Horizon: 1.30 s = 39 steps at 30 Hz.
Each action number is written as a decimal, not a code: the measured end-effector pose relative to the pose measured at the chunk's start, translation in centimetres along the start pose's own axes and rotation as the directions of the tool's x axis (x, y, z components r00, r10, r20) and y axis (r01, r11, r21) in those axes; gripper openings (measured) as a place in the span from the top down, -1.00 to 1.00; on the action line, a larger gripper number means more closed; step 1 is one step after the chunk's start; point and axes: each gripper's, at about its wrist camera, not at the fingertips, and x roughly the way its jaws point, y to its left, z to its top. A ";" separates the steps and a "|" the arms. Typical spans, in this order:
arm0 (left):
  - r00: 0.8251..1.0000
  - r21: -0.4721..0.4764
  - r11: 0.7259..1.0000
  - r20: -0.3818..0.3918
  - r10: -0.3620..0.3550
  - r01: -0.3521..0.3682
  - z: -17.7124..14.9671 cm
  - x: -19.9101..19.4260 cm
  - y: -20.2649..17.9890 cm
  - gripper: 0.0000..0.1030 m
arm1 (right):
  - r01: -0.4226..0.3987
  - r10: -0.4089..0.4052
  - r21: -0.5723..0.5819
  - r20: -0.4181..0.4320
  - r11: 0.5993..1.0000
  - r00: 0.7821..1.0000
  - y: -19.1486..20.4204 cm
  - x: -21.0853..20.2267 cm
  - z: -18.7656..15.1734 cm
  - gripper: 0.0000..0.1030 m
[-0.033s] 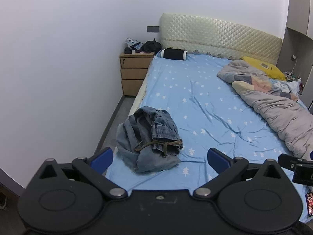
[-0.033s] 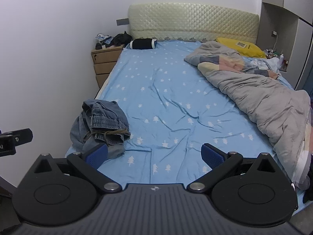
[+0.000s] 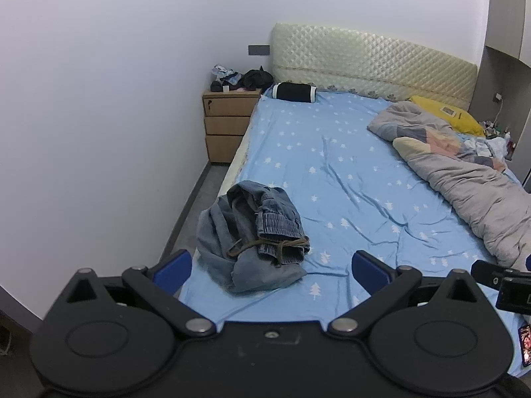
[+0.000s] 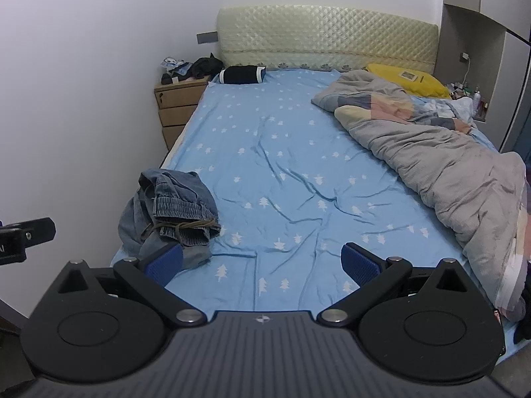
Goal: Fold clothes
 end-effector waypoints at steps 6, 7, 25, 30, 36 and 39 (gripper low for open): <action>0.999 0.053 0.998 0.030 0.030 -0.031 -0.3 -0.7 -1.7 -1.00 | -0.008 0.008 0.010 0.011 1.000 1.000 -0.8 -0.4 -0.3 -1.00; 0.999 0.049 0.998 0.025 0.027 -0.028 -0.2 -0.9 -2.0 -1.00 | -0.010 0.009 0.011 0.012 1.000 1.000 -0.9 -0.5 -0.4 -1.00; 1.000 0.036 0.999 0.009 0.011 -0.011 0.7 -0.5 -2.4 -1.00 | -0.032 0.032 0.036 -0.007 0.999 0.999 -2.3 0.8 -0.1 -1.00; 1.000 0.050 0.998 0.013 0.023 -0.023 0.9 -0.3 -2.6 -1.00 | -0.037 0.037 0.052 -0.005 0.998 0.999 -2.2 1.2 -0.2 -0.99; 1.000 0.056 0.998 0.008 0.021 -0.022 1.4 0.2 -2.8 -1.00 | -0.035 0.035 0.059 -0.006 0.998 0.999 -2.1 1.6 -0.1 -0.99; 1.000 0.055 0.998 0.009 0.016 -0.016 1.4 0.4 -2.8 -1.00 | -0.036 0.036 0.063 -0.008 0.997 0.999 -2.1 2.0 -0.2 -1.00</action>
